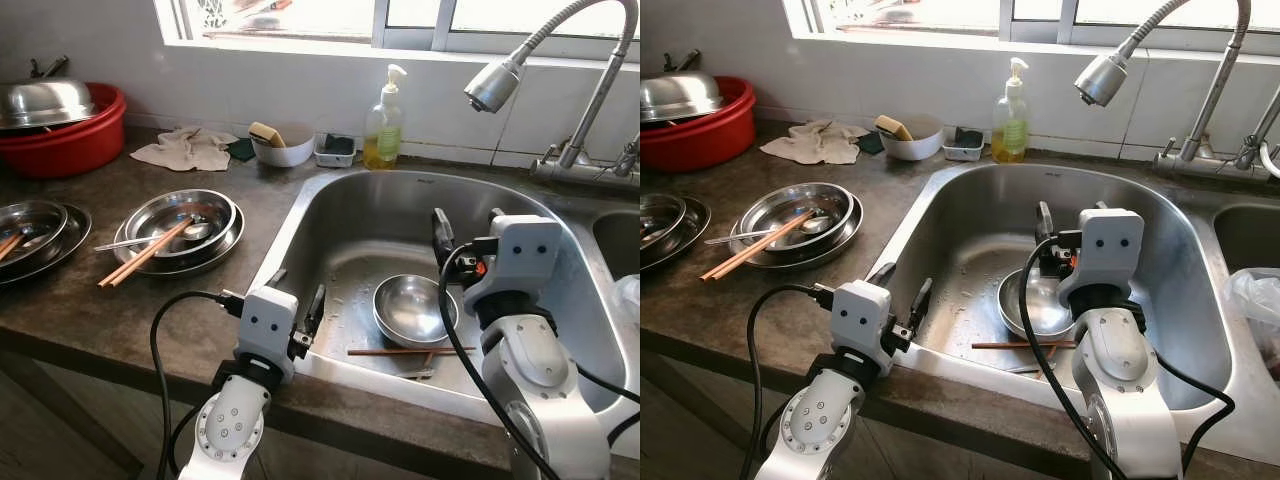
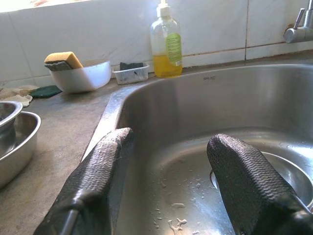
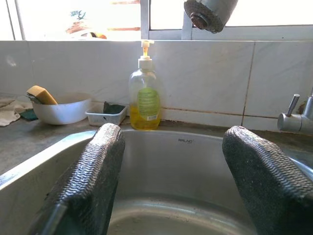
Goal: Kitchen organization
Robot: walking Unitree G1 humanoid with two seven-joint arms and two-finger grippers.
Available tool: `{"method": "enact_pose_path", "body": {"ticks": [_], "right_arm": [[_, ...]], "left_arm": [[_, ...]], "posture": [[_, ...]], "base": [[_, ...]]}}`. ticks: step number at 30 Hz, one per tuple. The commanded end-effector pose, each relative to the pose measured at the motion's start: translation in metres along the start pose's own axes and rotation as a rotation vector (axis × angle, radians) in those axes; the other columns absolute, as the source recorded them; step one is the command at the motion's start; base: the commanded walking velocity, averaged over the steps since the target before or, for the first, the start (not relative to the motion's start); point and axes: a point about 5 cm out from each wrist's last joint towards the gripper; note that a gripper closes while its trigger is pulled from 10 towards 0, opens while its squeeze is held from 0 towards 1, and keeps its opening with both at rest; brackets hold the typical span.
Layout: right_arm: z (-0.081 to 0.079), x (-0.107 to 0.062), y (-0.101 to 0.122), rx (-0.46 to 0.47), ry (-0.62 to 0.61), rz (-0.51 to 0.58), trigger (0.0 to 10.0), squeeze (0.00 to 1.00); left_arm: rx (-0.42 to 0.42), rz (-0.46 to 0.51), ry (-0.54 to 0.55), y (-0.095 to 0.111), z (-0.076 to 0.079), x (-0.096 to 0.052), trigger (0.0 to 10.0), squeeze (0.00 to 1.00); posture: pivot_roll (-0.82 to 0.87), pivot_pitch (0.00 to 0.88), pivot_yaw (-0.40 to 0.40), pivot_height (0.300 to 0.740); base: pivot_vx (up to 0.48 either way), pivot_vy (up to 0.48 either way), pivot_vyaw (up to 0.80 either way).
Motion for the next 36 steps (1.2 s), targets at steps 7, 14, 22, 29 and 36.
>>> {"method": "enact_pose_path", "body": {"ticks": [7,14,22,29,36], "right_arm": [[-0.0015,-0.0009,0.0012,0.008,-0.001,0.016,10.0,0.00],[-0.0024,-0.0007,0.0008,0.008,0.000,0.015,10.0,0.00],[-0.0035,-0.0008,-0.0006,0.012,0.001,0.009,10.0,0.00],[-0.0033,-0.0003,-0.0005,0.011,0.000,0.010,10.0,0.00],[-0.0038,0.0003,-0.0004,0.010,-0.001,0.010,10.0,0.00]], "left_arm": [[0.006,0.011,0.005,0.0041,-0.0023,-0.0011,10.0,0.00],[0.007,0.010,0.001,0.0038,-0.0020,-0.0015,10.0,0.00],[0.008,0.008,-0.001,0.0033,-0.0019,-0.0017,10.0,0.00],[0.006,0.007,-0.002,0.0034,-0.0015,-0.0012,10.0,0.00],[0.005,0.005,-0.002,0.0030,-0.0012,-0.0008,10.0,0.00]], "posture": [[0.09,0.051,0.000,0.740],[0.09,0.048,0.000,0.740],[0.09,0.050,0.003,0.740],[0.09,0.053,-0.002,0.740],[0.09,0.057,-0.003,0.740]], "base": [[-0.141,0.000,0.00],[-0.250,0.000,0.00],[-0.257,0.000,0.00],[-0.256,0.000,0.00],[-0.258,0.000,0.00]]}}
Point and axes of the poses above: a point about 5 cm out from each wrist's last joint towards the gripper, its own x axis pointing out of the wrist towards the gripper, its own y axis along the axis of the wrist's last joint, z = x × y, and after that the axes turned 9 degrees about x, right-handed
